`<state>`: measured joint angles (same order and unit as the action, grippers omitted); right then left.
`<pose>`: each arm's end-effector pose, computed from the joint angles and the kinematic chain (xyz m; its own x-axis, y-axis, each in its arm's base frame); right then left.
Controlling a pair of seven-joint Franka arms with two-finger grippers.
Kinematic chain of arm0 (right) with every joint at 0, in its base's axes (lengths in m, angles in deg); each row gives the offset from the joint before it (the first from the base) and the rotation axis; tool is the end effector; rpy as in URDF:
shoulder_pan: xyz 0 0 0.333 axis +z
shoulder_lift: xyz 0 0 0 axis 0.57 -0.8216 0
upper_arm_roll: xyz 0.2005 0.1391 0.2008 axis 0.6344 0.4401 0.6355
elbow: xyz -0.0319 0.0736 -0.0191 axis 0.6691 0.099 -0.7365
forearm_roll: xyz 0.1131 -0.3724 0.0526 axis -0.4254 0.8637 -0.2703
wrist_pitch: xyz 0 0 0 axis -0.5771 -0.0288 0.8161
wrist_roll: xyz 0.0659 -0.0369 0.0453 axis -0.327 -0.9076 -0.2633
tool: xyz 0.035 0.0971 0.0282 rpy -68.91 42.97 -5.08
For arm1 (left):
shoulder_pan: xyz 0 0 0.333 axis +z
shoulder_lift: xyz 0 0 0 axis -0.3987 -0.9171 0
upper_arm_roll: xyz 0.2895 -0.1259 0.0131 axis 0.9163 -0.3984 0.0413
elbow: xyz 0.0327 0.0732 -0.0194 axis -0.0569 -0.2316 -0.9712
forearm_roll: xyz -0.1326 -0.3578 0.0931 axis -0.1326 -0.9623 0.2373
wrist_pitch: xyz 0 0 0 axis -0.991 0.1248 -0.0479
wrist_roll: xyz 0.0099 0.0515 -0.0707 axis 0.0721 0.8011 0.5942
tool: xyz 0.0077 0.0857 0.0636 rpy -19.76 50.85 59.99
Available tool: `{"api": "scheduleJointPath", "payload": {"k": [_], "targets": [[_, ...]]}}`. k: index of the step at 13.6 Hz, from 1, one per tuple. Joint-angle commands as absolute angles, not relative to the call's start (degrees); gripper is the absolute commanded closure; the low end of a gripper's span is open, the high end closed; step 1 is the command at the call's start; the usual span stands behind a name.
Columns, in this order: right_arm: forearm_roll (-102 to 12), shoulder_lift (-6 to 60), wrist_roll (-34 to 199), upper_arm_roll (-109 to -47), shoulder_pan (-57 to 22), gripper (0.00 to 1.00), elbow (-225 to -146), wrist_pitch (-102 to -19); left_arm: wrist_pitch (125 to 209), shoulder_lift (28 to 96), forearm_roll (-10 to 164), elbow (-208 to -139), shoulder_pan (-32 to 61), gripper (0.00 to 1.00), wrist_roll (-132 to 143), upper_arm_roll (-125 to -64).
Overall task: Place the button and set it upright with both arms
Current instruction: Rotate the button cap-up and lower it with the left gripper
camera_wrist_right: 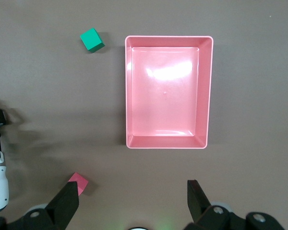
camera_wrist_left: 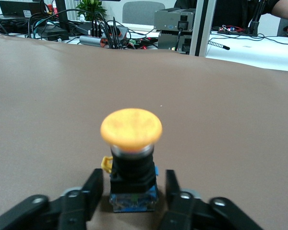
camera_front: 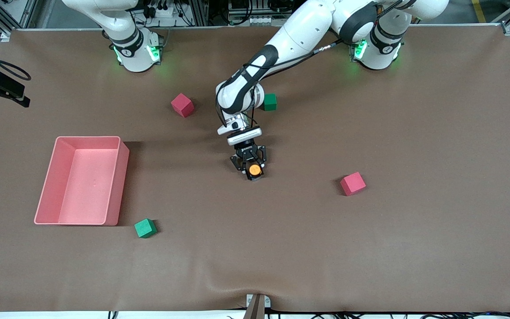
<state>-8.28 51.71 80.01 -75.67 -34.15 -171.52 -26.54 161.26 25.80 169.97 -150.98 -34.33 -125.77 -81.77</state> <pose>0.5321 -0.0235 0.6631 0.9992 0.0059 -0.0407 0.0056 -1.0000 -0.0070 0.3911 -0.5925 0.0777 0.3662 0.1822 0.9125 0.3469 -0.9367 0.0478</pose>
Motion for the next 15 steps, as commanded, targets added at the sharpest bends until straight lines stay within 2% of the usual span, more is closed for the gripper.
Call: {"api": "scheduleJointPath", "payload": {"k": [1,11,15], "targets": [[-8.7,52.3,79.5,-75.9,-33.6,0.00,-172.2,-26.7,160.5,23.1,173.8,-146.3,-33.8,0.00,-127.8,-83.1],[-8.7,52.3,79.6,-76.0,-33.8,0.00,-172.1,-26.9,160.7,32.9,148.0,-145.0,-31.9,0.00,-119.3,-86.1],[-8.4,52.3,79.5,-76.1,-34.0,0.00,-171.6,-27.1,163.9,35.8,137.5,-143.8,-29.2,0.00,-111.3,-86.4]]}}
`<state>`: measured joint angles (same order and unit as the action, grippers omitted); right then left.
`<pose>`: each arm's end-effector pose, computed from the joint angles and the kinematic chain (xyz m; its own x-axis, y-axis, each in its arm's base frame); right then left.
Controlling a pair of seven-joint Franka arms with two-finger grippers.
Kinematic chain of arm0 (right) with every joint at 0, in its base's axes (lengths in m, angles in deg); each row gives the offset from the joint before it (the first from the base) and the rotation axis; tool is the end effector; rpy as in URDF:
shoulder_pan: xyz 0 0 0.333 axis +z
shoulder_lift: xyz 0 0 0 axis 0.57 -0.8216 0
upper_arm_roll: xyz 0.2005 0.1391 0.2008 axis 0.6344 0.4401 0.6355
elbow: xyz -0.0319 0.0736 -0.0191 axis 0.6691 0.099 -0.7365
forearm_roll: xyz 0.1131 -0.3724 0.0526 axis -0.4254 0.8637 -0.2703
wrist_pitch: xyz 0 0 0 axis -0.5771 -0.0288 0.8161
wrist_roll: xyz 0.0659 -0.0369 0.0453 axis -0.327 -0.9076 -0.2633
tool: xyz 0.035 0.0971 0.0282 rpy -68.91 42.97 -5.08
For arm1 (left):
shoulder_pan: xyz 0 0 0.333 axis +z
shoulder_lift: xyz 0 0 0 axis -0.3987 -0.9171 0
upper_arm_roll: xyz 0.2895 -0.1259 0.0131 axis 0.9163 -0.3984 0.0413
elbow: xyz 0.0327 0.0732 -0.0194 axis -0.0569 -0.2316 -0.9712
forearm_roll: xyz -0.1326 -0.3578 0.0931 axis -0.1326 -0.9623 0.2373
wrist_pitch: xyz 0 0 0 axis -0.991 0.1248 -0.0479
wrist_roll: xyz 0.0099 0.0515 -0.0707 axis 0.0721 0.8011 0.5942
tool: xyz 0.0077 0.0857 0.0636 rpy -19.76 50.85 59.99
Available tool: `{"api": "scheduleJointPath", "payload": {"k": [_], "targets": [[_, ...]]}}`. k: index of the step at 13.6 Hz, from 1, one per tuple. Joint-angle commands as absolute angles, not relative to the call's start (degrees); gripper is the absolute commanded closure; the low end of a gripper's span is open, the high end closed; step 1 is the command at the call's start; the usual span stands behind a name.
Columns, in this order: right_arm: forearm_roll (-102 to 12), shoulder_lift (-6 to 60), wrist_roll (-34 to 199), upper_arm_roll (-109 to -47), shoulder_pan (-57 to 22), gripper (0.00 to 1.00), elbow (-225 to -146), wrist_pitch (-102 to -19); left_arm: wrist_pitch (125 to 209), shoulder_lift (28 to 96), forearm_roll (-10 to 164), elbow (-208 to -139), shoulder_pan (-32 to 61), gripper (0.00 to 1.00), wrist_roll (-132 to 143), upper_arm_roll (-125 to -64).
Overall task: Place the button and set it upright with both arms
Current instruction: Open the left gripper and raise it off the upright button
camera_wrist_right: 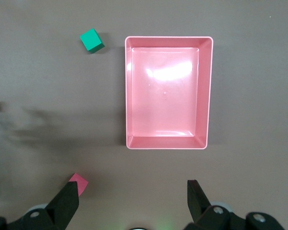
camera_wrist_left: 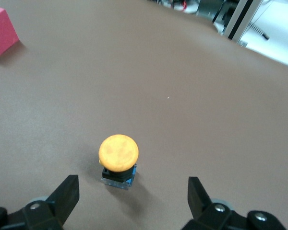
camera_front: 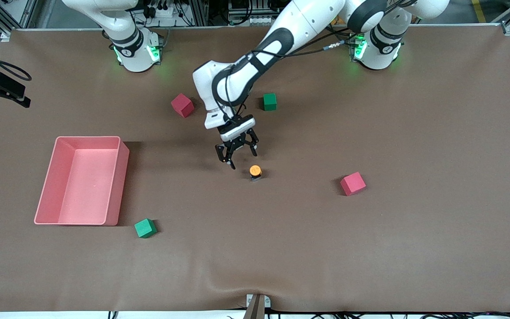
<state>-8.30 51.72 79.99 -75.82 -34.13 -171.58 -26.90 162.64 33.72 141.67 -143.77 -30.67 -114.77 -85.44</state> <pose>0.5327 -0.0247 0.6632 0.9994 0.0033 -0.0353 0.0031 -1.0000 -0.0072 0.4150 -0.6286 0.2103 0.5408 0.5164 0.6640 0.5870 -0.7971 0.1418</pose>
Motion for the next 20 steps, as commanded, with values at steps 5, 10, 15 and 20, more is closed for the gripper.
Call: {"api": "scheduleJointPath", "payload": {"k": [5,10,15,20], "targets": [[-8.1,52.3,75.4,-76.0,-33.3,0.00,-171.6,-27.0,165.9,40.8,119.8,-143.8,-26.2,0.00,-102.9,-86.4],[-7.2,51.7,76.2,-76.0,-33.3,0.00,-171.4,-29.3,165.3,44.5,107.0,-144.2,-21.6,0.00,-97.1,-86.2],[-7.0,50.9,76.9,-76.0,-33.3,0.00,-171.5,-32.4,164.9,46.8,99.1,-144.3,-16.4,0.00,-93.9,-86.0],[-7.0,50.5,76.3,-76.0,-33.1,0.00,-171.4,-31.8,162.6,52.0,95.1,-144.5,-11.1,0.00,-88.5,-85.9]]}}
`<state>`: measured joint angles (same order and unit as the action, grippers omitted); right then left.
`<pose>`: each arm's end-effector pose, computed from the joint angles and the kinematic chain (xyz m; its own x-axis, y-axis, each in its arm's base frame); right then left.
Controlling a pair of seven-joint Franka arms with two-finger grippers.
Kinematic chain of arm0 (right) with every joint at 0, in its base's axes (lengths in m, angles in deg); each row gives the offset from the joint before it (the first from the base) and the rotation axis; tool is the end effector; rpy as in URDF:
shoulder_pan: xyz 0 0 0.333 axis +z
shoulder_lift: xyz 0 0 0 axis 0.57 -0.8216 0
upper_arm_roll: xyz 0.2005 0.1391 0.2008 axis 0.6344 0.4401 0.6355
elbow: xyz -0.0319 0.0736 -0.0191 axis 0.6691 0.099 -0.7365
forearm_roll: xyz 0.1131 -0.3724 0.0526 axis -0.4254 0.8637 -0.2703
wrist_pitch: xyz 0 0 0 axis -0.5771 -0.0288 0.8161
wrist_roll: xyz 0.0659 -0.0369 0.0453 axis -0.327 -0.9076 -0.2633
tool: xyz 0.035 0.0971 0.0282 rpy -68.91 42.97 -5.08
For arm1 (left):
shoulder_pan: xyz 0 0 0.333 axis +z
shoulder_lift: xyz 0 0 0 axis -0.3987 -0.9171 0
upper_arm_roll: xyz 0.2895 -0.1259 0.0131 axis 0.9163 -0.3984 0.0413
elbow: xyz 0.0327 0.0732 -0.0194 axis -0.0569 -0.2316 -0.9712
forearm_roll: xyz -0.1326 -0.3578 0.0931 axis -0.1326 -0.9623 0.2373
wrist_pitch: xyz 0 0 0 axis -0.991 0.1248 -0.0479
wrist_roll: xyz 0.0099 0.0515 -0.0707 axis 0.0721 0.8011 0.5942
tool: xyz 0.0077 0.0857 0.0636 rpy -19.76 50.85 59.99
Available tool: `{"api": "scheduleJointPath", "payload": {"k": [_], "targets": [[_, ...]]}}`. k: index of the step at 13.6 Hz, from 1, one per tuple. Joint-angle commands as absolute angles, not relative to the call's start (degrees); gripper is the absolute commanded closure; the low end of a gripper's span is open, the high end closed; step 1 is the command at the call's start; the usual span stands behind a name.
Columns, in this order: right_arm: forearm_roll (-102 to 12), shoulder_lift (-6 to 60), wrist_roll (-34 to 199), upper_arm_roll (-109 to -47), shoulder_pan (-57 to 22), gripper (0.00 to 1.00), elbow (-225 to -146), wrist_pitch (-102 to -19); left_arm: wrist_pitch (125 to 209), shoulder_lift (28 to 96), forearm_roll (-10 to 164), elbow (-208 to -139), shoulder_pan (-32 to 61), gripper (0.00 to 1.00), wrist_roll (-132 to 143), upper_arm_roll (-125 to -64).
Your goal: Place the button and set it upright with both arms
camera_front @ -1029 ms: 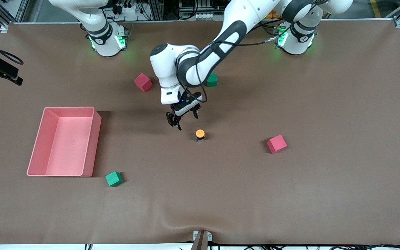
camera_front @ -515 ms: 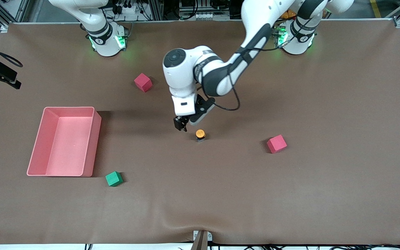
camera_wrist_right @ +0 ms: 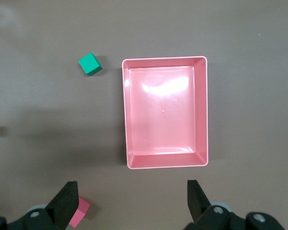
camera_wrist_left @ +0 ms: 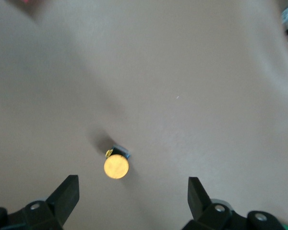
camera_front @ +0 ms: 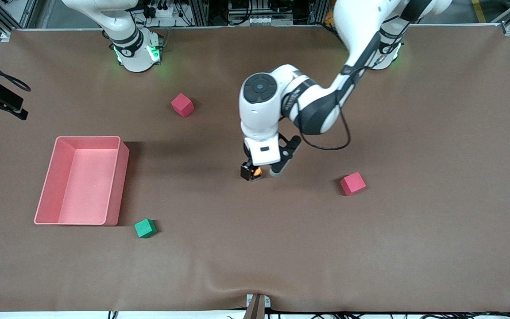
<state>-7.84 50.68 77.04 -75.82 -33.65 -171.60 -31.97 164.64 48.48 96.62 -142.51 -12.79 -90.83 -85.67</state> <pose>0.5483 -0.0214 0.6611 0.9986 -0.0406 0.0344 -0.0408 -0.9992 0.0035 0.5600 -0.5064 0.3986 0.5579 0.8284 0.0491 0.8171 -0.5587 0.1421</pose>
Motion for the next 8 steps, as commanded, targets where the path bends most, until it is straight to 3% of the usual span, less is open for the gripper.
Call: {"api": "scheduleJointPath", "payload": {"k": [1,8], "targets": [[-7.0,50.5,76.3,-76.0,-33.2,0.00,-171.5,-31.8,161.5,53.3,95.2,-144.5,-10.3,0.00,-87.6,-85.8],[-7.0,50.5,76.2,-76.0,-33.5,0.00,-171.4,-31.8,153.5,60.9,94.6,-144.5,-2.1,0.00,-70.9,-85.7]]}}
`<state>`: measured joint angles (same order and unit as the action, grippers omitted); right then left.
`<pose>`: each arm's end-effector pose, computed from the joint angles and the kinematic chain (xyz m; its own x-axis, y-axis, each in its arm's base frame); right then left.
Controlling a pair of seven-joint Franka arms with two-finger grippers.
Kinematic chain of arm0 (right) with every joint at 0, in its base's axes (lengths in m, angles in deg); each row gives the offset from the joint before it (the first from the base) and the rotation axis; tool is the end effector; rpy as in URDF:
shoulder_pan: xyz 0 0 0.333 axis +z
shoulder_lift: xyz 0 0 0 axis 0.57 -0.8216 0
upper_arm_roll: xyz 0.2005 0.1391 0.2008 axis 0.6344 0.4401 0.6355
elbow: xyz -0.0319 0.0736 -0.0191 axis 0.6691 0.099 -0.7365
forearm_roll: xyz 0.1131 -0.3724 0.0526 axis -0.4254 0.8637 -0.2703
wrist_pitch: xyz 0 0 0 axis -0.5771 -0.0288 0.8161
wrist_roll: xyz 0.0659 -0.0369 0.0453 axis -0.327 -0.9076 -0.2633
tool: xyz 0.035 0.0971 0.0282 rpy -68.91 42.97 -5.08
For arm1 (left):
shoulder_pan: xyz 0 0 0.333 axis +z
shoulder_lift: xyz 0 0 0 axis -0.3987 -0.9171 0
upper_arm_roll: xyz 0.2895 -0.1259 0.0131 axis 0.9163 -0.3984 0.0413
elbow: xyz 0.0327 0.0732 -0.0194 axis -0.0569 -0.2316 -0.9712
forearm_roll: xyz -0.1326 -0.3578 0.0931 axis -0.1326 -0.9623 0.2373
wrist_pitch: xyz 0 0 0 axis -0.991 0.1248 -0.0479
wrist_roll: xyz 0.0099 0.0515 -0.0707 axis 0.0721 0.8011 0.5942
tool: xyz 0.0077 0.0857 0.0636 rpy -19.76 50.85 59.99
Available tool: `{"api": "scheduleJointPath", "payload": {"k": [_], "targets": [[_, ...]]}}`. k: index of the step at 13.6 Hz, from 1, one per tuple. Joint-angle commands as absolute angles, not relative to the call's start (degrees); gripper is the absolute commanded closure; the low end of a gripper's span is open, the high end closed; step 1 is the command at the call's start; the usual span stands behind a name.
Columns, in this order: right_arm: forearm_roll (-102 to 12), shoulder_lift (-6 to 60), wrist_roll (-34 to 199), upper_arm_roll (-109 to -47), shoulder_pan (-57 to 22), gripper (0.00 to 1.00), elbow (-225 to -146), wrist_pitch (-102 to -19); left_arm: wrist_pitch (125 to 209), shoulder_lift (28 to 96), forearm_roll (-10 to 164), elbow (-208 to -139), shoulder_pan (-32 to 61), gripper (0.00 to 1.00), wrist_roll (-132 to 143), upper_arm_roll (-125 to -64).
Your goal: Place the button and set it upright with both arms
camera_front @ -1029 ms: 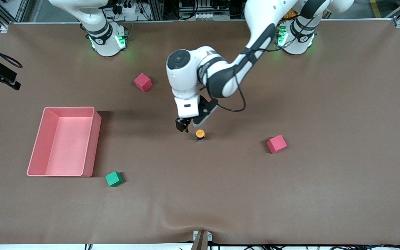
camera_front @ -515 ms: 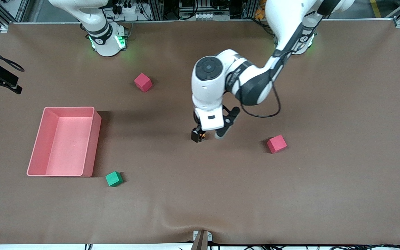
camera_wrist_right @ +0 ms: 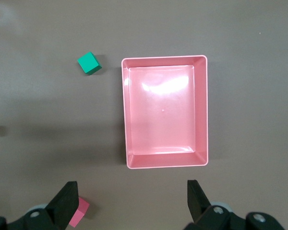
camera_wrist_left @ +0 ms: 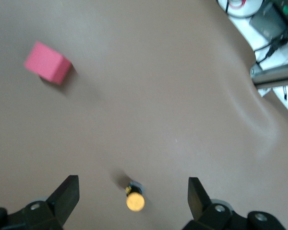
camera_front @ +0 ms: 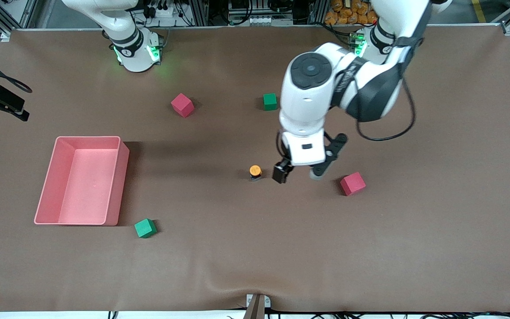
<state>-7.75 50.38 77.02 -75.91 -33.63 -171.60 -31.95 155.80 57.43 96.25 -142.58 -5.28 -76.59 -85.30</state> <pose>0.5500 -0.0222 0.6582 0.9987 -0.0423 0.0289 -0.0425 -0.9991 0.0054 0.5967 -0.4074 0.4972 0.6313 0.7682 0.1063 0.7582 -0.6402 0.1234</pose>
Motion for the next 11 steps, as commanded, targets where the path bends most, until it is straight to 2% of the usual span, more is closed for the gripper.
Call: {"api": "scheduleJointPath", "payload": {"k": [1,8,11], "targets": [[-7.0,50.5,76.3,-76.0,-33.4,0.00,-171.4,-31.8,152.1,62.3,94.5,-144.5,-0.4,0.00,-66.7,-85.7],[-7.0,50.5,76.2,-76.0,-33.1,0.00,-171.4,-31.7,146.8,69.9,85.8,-144.5,14.6,0.00,-41.3,-85.5],[-7.0,50.5,76.2,-76.0,-33.1,0.00,-171.4,-31.7,142.2,73.0,87.1,-144.5,17.3,0.00,-37.0,-84.9]]}}
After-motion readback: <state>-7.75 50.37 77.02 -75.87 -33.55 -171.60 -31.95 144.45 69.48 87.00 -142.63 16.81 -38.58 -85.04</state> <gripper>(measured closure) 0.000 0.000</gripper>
